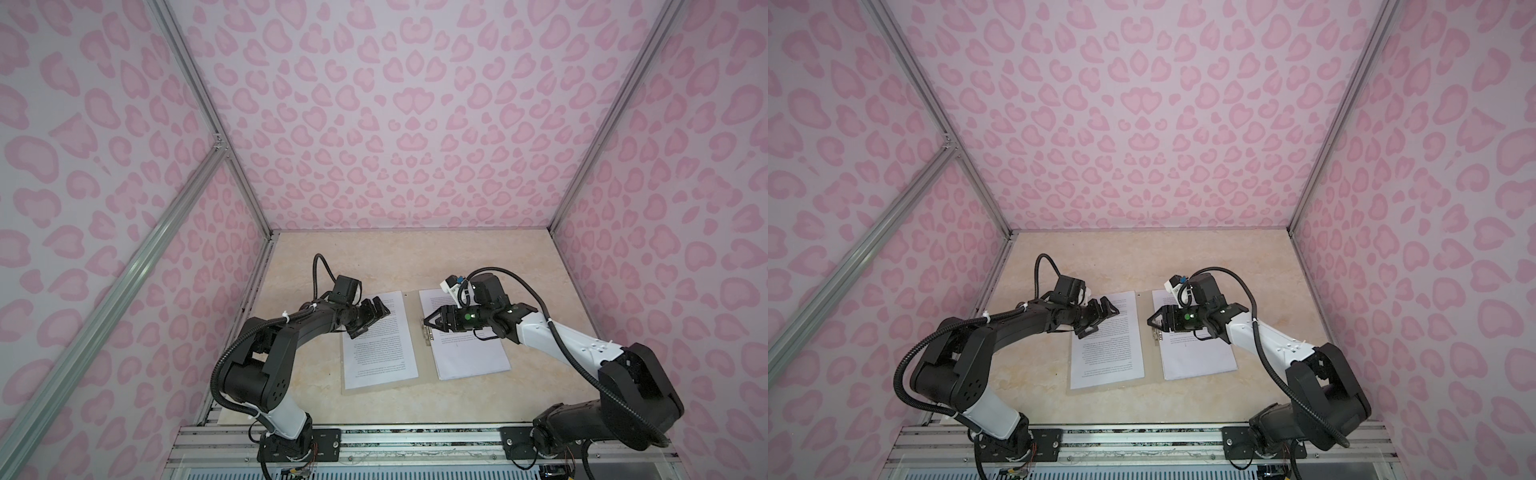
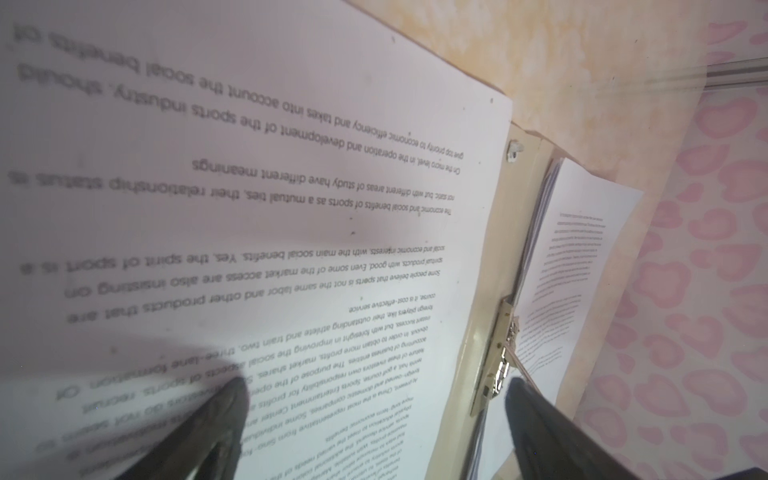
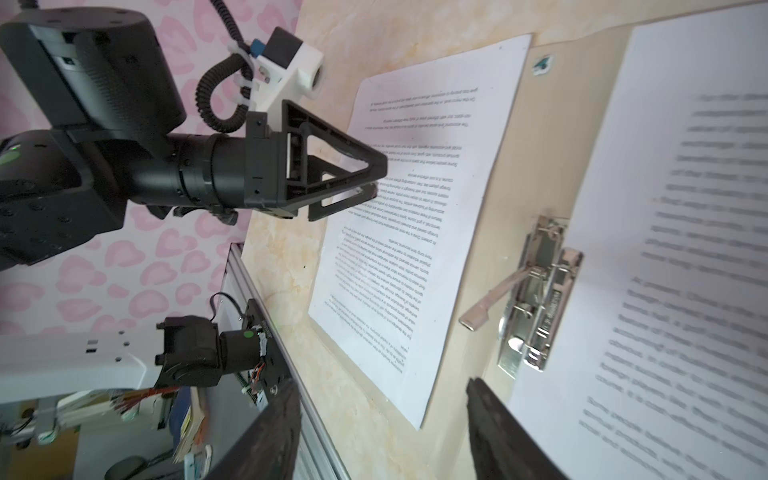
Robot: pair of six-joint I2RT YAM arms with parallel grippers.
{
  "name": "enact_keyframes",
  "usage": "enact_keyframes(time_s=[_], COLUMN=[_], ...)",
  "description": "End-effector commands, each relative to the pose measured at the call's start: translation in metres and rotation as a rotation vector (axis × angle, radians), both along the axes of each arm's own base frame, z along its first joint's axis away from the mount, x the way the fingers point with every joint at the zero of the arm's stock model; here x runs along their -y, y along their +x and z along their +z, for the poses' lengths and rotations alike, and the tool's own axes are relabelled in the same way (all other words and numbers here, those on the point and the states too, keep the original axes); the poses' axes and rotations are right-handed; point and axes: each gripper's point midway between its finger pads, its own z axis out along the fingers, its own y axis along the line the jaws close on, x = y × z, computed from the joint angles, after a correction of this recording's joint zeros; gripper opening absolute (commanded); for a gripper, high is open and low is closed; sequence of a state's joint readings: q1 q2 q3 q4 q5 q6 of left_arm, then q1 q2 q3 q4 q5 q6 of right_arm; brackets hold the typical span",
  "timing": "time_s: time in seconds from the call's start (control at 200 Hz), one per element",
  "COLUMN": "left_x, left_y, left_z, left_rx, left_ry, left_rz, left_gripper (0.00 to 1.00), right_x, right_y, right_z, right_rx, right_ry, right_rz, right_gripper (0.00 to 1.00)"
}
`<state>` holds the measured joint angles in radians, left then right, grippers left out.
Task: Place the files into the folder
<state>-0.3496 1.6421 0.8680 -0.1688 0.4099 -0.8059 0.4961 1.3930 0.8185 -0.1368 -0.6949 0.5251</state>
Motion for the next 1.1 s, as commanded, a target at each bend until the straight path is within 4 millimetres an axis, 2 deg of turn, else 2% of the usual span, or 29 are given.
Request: enact_keyframes(time_s=[0.0, 0.03, 0.05, 0.125, 0.215, 0.295, 0.39, 0.435, 0.46, 0.52, 0.565, 0.69, 0.905, 1.025, 1.095], left_x=[0.012, 0.018, 0.022, 0.037, 0.046, 0.058, 0.074, 0.080, 0.087, 0.095, 0.099, 0.102, 0.096, 0.094, 0.093], left_y=[0.002, 0.004, 0.004, 0.008, 0.019, 0.031, 0.047, 0.050, 0.057, 0.059, 0.058, 0.055, 0.049, 0.048, 0.048], left_z=[0.019, 0.024, 0.028, 0.035, 0.033, 0.029, 0.025, 0.018, 0.023, 0.017, 0.015, 0.007, -0.014, -0.015, -0.016], left_rx=[0.055, 0.070, 0.079, 0.098, 0.104, 0.091, 0.095, 0.076, 0.089, 0.075, 0.067, 0.057, 0.018, 0.020, 0.021], left_ry=[0.038, 0.051, 0.063, 0.115, 0.198, 0.179, 0.171, 0.168, 0.153, 0.140, 0.133, 0.144, 0.177, 0.185, 0.191], left_rz=[-0.082, -0.108, -0.124, -0.171, -0.178, -0.166, -0.168, -0.176, -0.177, -0.183, -0.188, -0.196, -0.192, -0.188, -0.185], left_gripper=[0.99, 0.99, 0.99, 1.00, 0.97, 0.93, 0.88, 0.84, 0.82, 0.78, 0.75, 0.71, 0.70, 0.70, 0.70], right_x=[0.031, 0.038, 0.039, 0.040, 0.033, 0.021, 0.004, -0.003, -0.007, -0.013, -0.015, -0.016, -0.018, -0.017, -0.016], right_y=[0.020, 0.023, 0.025, 0.031, 0.037, 0.039, 0.035, 0.032, 0.029, 0.024, 0.020, 0.016, 0.013, 0.011, 0.013], right_z=[-0.014, -0.017, -0.017, -0.017, -0.011, -0.011, -0.022, -0.028, -0.031, -0.039, -0.045, -0.052, -0.051, -0.052, -0.046], right_rx=[-0.049, -0.092, -0.111, -0.149, -0.148, -0.192, -0.274, -0.311, -0.336, -0.393, -0.428, -0.448, -0.439, -0.446, -0.427], right_ry=[-0.130, -0.148, -0.145, -0.103, -0.095, -0.074, -0.093, -0.113, -0.128, -0.158, -0.170, -0.144, -0.163, -0.162, -0.143], right_rz=[-0.264, -0.332, -0.370, -0.517, -0.625, -0.681, -0.710, -0.727, -0.728, -0.739, -0.747, -0.795, -0.791, -0.792, -0.791], right_gripper=[0.47, 0.36, 0.33, 0.30, 0.36, 0.37, 0.35, 0.31, 0.28, 0.19, 0.17, 0.18, 0.20, 0.22, 0.23])
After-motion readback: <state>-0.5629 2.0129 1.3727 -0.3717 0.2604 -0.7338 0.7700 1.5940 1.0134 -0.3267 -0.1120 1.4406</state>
